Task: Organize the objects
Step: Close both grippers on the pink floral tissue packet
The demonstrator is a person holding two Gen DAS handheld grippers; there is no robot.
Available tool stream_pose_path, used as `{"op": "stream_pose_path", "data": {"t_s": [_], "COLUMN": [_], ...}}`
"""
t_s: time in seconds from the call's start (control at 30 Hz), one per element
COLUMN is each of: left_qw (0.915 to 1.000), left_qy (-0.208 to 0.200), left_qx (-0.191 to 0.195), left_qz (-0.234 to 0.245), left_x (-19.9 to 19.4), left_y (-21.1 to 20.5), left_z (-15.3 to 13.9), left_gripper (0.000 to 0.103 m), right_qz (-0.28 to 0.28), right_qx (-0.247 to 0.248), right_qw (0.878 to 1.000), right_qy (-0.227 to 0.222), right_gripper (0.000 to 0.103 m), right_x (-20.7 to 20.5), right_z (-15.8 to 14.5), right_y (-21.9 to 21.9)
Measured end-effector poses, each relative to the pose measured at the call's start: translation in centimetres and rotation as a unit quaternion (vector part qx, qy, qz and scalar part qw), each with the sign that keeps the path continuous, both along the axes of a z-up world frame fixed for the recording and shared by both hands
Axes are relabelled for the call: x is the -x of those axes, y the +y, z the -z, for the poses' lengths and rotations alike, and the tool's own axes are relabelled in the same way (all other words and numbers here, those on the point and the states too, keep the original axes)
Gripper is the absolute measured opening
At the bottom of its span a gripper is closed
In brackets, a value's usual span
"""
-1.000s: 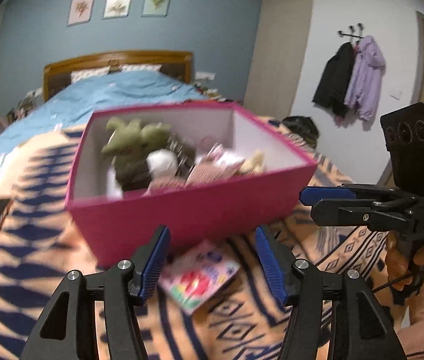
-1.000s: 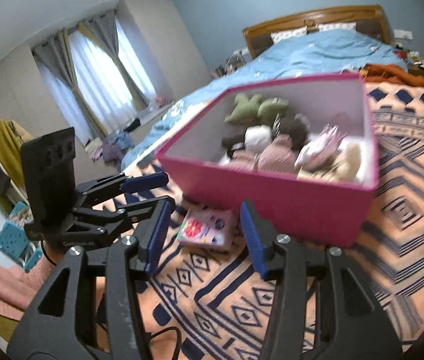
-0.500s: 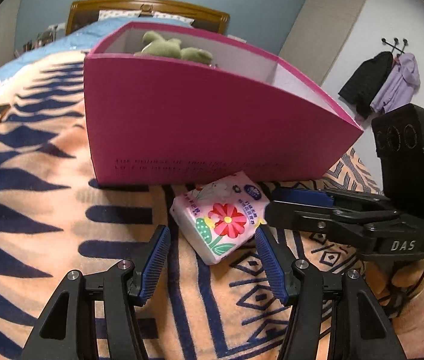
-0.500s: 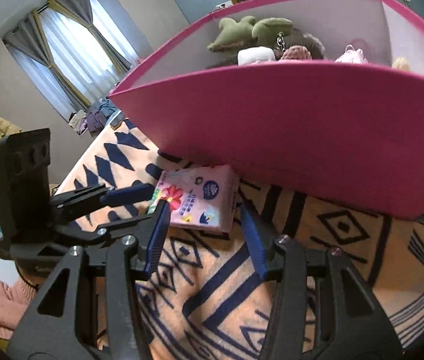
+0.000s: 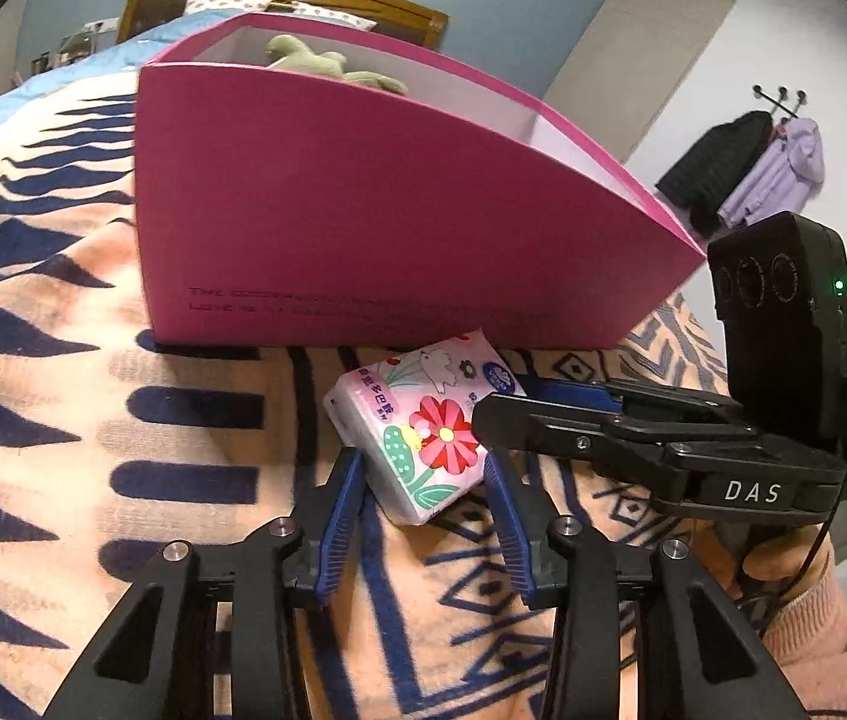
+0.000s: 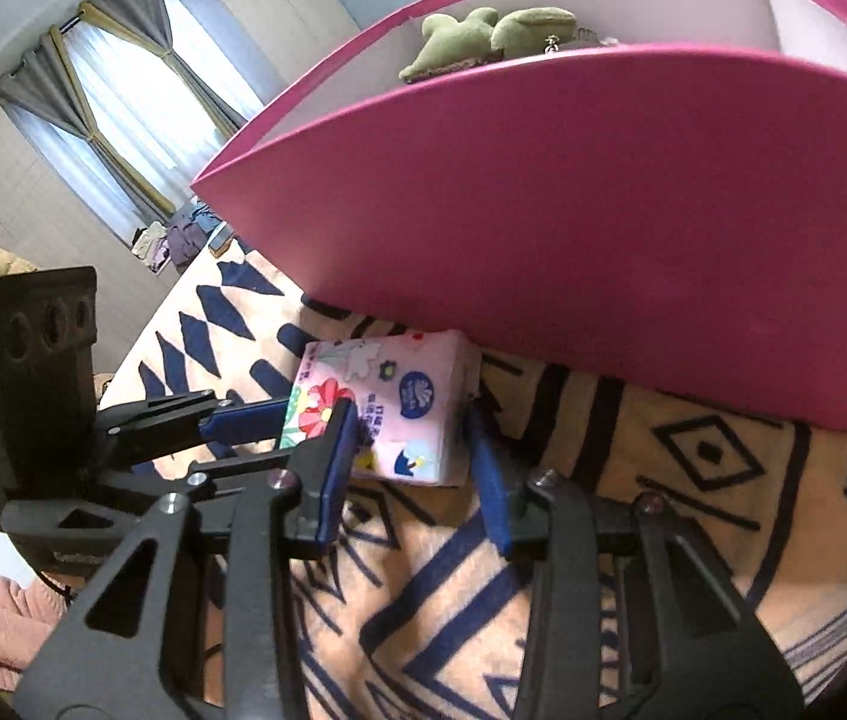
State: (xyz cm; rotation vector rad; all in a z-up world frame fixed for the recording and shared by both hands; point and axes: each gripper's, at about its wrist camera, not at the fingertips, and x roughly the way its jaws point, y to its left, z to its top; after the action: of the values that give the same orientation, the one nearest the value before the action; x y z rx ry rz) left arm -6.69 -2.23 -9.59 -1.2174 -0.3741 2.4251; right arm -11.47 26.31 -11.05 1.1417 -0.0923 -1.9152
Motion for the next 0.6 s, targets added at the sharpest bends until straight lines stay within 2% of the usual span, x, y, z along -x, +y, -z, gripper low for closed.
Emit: {"op": "stream_pose_path", "data": {"t_s": [0.23,0.57,0.6], "left_qw": [0.9994,0.9996,0.9996], "left_qy": [0.007,0.006,0.005], "left_qx": [-0.003,-0.005,-0.005], "left_qz": [0.033,0.028,0.028], "left_x": [-0.8,-0.4,-0.4], "left_y": [1.7,1.7,1.7], "left_z": [-0.3,-0.7,-0.7], "left_gripper": [0.041,0.041,0.038], "right_qz": [0.004,0.023,0.024], "right_qx": [-0.011,0.014,0.015], "right_qw": [1.0,1.0,1.0], "right_qy": [0.007,-0.008,-0.013], "right_gripper": [0.04,0.04,0.04], "right_x": [-2.1,-1.5,-1.3], "right_z": [-0.4,-0.2,0.0], "right_y": [2.1,3.5,3.4]}}
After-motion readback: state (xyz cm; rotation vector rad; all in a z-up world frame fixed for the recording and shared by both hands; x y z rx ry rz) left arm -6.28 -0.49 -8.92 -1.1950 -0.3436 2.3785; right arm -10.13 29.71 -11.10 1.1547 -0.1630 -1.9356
